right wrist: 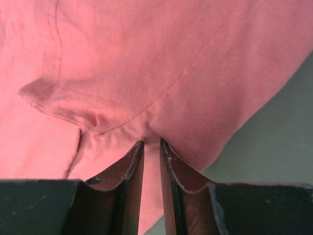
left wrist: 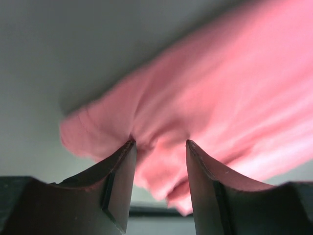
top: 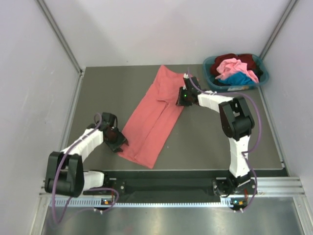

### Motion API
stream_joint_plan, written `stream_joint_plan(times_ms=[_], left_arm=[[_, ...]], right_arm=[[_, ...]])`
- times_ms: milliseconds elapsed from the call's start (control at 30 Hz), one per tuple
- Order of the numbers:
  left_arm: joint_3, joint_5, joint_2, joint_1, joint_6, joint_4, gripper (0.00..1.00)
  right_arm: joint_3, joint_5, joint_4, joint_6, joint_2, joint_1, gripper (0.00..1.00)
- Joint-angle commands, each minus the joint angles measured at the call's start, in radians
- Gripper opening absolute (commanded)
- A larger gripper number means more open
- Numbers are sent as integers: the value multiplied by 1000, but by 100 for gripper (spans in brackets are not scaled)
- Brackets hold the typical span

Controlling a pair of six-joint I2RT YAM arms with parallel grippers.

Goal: Fold and stack the t-shirts
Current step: Fold the tshirt

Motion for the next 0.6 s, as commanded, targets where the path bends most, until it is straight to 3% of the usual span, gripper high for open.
stream_joint_plan(times_ms=[0,167,267,300,567], left_arm=[[-73,142,-104,-90,-169,-31,50],[-39,163,-211,-242,-239,-82,51],[99,113,-219,-261,-127,-153,53],[147,16,-204,-259,-79,-171,54],[576,-170,230,-210,294,-230,55]], right_arm=[[50,64,-42,-131,41,-77,22],[162,15,-120,-217,64,-132,23],[167,-34,-135,-245,29,-134,25],[164,-47,-132,-239,18,-132,26],[107,-160,-141,-147,-109,-89,29]])
